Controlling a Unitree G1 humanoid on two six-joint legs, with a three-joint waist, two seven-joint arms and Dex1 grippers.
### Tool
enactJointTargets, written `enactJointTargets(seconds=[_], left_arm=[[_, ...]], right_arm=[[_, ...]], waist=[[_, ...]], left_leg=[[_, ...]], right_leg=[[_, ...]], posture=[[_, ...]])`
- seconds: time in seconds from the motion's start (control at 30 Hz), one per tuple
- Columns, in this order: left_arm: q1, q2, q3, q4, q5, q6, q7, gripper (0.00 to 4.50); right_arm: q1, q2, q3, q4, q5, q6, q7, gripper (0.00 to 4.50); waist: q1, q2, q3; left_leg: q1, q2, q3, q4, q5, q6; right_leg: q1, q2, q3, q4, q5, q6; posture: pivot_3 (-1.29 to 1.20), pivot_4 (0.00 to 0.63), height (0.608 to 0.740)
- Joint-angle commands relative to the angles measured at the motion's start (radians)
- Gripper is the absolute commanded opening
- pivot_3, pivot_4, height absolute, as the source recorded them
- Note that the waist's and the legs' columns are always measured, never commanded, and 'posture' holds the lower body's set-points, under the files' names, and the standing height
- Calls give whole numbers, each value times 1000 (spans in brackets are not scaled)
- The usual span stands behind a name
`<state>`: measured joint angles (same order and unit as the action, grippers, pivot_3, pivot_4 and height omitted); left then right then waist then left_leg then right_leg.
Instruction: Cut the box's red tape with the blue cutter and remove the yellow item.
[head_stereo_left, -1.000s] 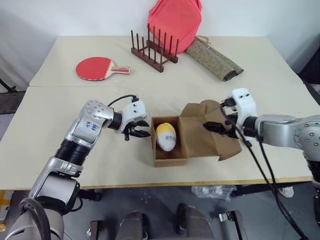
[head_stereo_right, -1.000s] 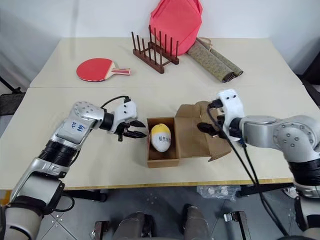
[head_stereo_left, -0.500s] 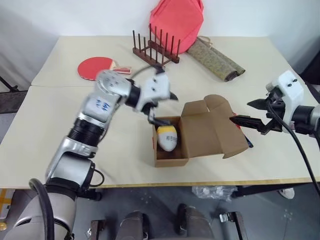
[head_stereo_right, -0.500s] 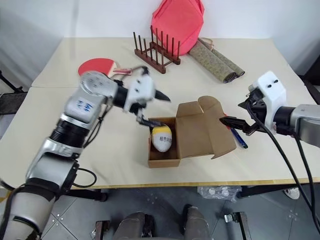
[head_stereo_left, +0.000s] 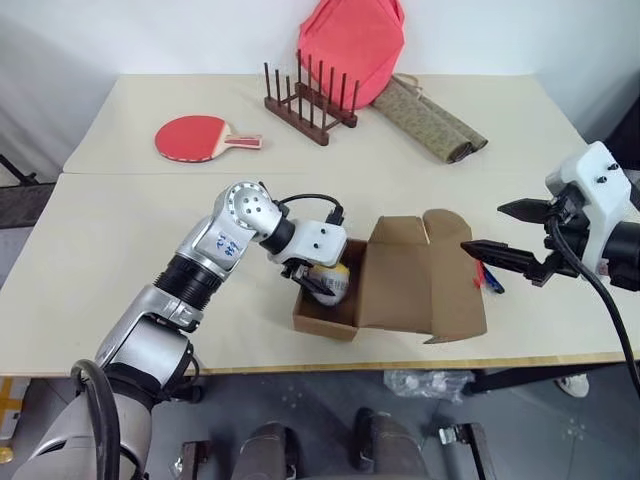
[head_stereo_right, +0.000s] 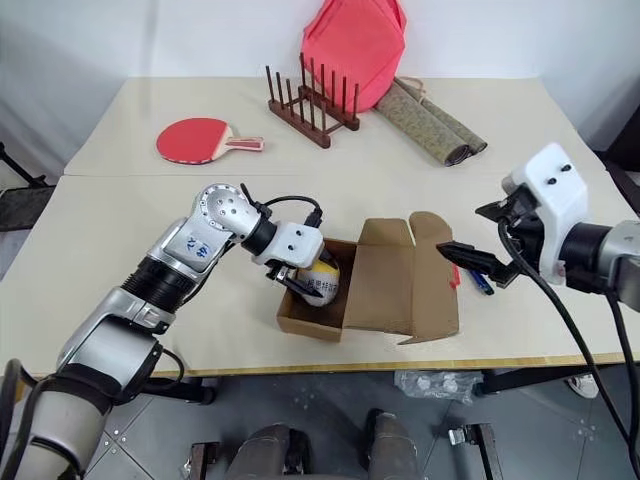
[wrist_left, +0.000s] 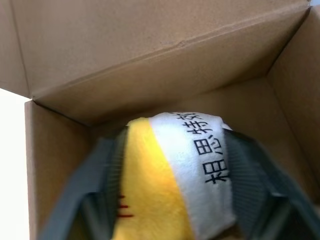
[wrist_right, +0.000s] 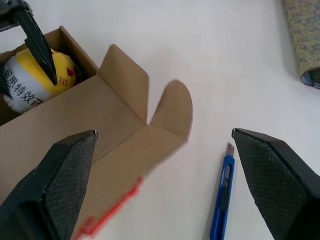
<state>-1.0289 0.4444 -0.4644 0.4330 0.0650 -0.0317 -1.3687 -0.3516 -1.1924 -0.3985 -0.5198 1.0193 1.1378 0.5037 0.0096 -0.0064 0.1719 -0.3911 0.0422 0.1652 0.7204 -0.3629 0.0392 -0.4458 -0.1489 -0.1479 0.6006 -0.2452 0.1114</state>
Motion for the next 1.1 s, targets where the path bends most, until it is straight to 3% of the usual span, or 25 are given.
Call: enactJointTargets(seconds=[0.03,0.2,0.27,0.6,0.83,1.1], left_arm=[[-30,-1,37,-3,-20,-10,-11,1571],[-10,6,76,-68,-47,22,-6,256],[-9,6,96,-87,-59,44,4,32],[-12,-32,296,-176,-214,376,175,32],[-65,101,451,-151,-148,575,475,32],[142,275,483,-284,-57,804,654,32]], right_arm=[[-2,4,-43,-25,-1,-7,8,4500],[-12,-8,-15,-29,-20,-47,72,4500],[-22,-15,-2,-19,-36,-61,92,4500],[-105,-29,85,48,-115,-114,196,4500],[-117,125,102,125,-185,-397,381,4500],[-172,218,214,321,-328,-646,624,4500]], waist=[[1,0,0],[4,0,0],[7,0,0],[12,0,0],[6,0,0],[-5,0,0]], left_leg=[[0,0,0,0,0,0],[0,0,0,0,0,0],[0,-1,0,0,0,0],[0,-1,0,1,0,0],[1,-1,1,0,0,0],[2,-2,7,-1,0,0]], right_leg=[[0,0,0,0,0,0],[0,0,0,0,0,0],[0,0,0,0,0,0],[0,0,0,1,0,0],[0,1,0,1,0,0],[1,1,1,1,0,1]], posture=[[0,150,740],[0,150,740],[0,150,740],[0,150,740],[0,150,740],[0,150,740]])
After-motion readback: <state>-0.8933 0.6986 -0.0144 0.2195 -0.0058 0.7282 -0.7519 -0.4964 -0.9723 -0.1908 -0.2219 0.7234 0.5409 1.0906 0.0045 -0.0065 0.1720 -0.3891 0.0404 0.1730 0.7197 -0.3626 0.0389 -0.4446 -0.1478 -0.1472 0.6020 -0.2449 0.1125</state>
